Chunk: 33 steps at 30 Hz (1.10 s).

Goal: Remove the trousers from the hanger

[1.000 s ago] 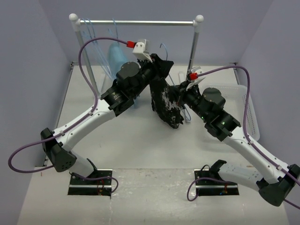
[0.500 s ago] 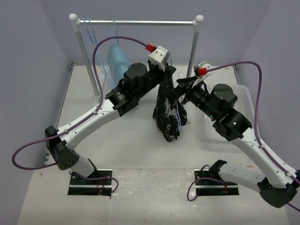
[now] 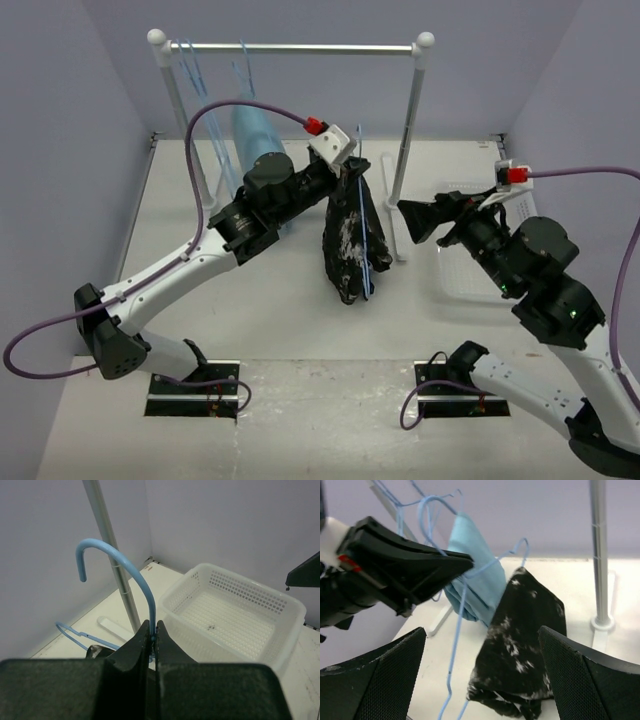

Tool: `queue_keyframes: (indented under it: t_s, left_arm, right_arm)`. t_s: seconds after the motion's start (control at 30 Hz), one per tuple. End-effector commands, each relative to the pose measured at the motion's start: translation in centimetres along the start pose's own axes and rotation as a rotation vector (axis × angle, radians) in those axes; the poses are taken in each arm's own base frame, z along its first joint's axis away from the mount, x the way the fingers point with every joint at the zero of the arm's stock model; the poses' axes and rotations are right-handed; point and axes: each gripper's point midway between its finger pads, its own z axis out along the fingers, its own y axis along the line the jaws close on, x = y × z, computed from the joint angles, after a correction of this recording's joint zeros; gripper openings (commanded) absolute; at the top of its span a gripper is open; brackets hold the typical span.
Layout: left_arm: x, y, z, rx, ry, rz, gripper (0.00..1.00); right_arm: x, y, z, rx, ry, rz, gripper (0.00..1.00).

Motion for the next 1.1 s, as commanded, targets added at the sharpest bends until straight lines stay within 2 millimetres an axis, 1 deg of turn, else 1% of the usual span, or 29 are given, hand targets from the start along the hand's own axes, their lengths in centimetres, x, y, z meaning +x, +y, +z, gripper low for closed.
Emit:
queue_keyframes:
  t_s: [0.0,0.07,0.1,0.13,0.17,0.2,0.23,0.27,0.3,0.33,0.37,0.4,0.43,0.47,0.53,0.57,0.67,0.7,0.77,0.8,0.83,0.9,0.97,1.07]
  left_arm:
    - [-8.0,-0.1,-2.3,0.013,-0.263,0.053,0.00]
    - [-7.9,-0.4,-2.5,0.030,-0.271,0.051,0.00]
    - [-8.0,-0.5,-2.6,0.034,-0.274,0.047,0.00]
    - [-8.3,-0.6,-2.9,0.039,-0.282,0.042,0.00]
    - [-8.4,-0.6,-3.0,0.042,-0.285,0.041,0.00]
    - [-8.5,-0.7,-3.1,0.042,-0.292,0.037,0.00]
    - [-8.6,-0.7,-3.4,0.043,-0.296,0.038,0.00]
    - [-8.6,-0.8,-3.5,0.048,-0.297,0.038,0.00]
    - [-8.7,-0.8,-3.7,0.049,-0.303,0.039,0.00]
    - [-8.6,-0.9,-3.7,0.052,-0.299,0.039,0.00]
    - [-8.5,-0.8,-3.7,0.049,-0.296,0.039,0.00]
    - [-8.4,-0.7,-3.8,0.043,-0.294,0.038,0.00]
    - [-8.4,-0.7,-3.9,0.043,-0.296,0.038,0.00]
    - [-8.2,-0.6,-4.0,0.036,-0.292,0.036,0.00]
    - [-8.4,-0.6,-4.3,0.034,-0.304,0.037,0.00]
    - [-8.1,-0.6,-4.3,0.032,-0.300,0.036,0.00]
    - [-8.2,-0.3,-4.6,0.016,-0.304,0.034,0.00]
    - [-8.3,-0.2,-4.7,0.013,-0.304,0.034,0.00]
    - [-8.2,-0.2,-4.7,0.011,-0.304,0.033,0.00]
    - [-8.1,-0.2,-4.8,0.011,-0.302,0.033,0.00]
    - [-8.1,-0.2,-4.8,0.013,-0.302,0.034,0.00]
    - [-8.3,-0.2,-5.1,0.012,-0.310,0.034,0.00]
    - [-8.5,-0.2,-5.2,0.012,-0.314,0.034,0.00]
    - [-8.6,-0.2,-5.4,0.013,-0.319,0.035,0.00]
  right_arm:
    - [2.4,-3.3,0.4,0.189,0.062,0.062,0.96]
    - [3.5,-2.5,1.1,0.154,0.119,0.055,0.95]
    - [3.9,-1.6,1.5,0.113,0.151,0.060,0.95]
    - [5.0,-1.4,2.7,0.110,0.196,0.058,0.95]
    - [5.5,-0.9,3.2,0.088,0.222,0.058,0.94]
    - [6.4,0.0,3.7,0.044,0.266,0.062,0.93]
    - [7.9,0.0,4.9,0.043,0.318,0.059,0.91]
    - [8.7,0.3,5.4,0.030,0.346,0.064,0.91]
    - [9.4,1.0,5.8,-0.007,0.372,0.073,0.90]
    - [10.6,0.9,6.8,0.001,0.407,0.072,0.89]
    - [11.2,1.2,7.2,-0.013,0.433,0.084,0.86]
    - [12.3,1.1,7.8,-0.010,0.466,0.086,0.84]
    - [12.6,1.0,8.1,0.002,0.471,0.086,0.84]
    - [13.3,0.5,8.4,0.022,0.484,0.090,0.84]
    - [14.2,-0.2,8.9,0.061,0.493,0.097,0.79]
    - [15.0,-0.6,9.1,0.082,0.512,0.101,0.78]
    - [15.9,-1.1,9.4,0.100,0.517,0.116,0.67]
    - [16.1,-1.2,9.4,0.104,0.517,0.118,0.56]
    - [16.0,-1.5,9.5,0.124,0.506,0.115,0.45]
    - [16.0,-1.7,9.5,0.134,0.508,0.110,0.37]
    - [15.6,-1.7,9.5,0.139,0.499,0.102,0.37]
    - [15.9,-2.8,9.5,0.192,0.509,0.081,0.38]
    - [16.0,-3.3,9.4,0.226,0.520,0.067,0.39]
    - [16.6,-4.0,9.6,0.259,0.535,0.045,0.34]
